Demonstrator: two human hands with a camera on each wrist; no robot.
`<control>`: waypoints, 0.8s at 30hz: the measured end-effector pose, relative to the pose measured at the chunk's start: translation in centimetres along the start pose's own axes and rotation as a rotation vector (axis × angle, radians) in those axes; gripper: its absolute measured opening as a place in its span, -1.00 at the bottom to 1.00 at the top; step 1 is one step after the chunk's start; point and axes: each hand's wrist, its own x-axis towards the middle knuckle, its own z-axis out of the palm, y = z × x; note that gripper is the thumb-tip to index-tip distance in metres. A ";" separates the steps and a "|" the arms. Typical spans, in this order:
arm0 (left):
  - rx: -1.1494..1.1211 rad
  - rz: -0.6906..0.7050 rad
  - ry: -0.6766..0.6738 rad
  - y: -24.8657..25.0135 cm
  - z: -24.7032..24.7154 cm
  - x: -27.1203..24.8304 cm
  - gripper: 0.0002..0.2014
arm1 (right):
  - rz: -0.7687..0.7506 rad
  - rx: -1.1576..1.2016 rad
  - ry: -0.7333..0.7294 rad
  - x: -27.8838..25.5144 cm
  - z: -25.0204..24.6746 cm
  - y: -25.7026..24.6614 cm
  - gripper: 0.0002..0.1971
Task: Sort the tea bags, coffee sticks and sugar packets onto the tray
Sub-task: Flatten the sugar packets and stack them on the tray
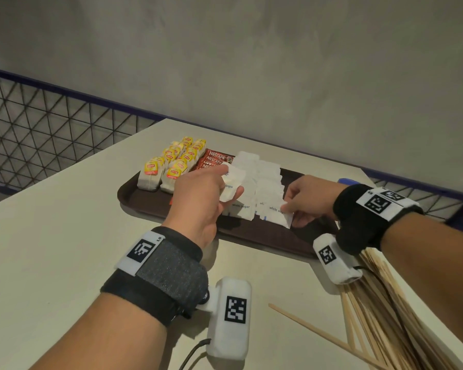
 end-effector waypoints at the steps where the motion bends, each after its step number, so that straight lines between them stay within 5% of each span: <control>1: -0.001 -0.004 0.007 0.0 0.0 0.0 -0.73 | 0.006 0.015 0.001 0.1 0.1 -0.1 -0.81; 8: -0.041 -0.006 0.022 0.3 0.2 -0.4 -0.79 | -0.028 -0.049 0.007 -0.2 1.1 -1.3 -0.38; 20: -0.045 0.011 -0.003 0.1 0.4 -0.5 -0.82 | -0.037 -0.288 0.025 1.0 1.1 -1.8 -0.32; 24: -0.049 0.005 -0.022 -0.1 0.3 -0.3 -0.67 | -0.057 -0.358 0.051 1.3 1.0 -1.5 -0.32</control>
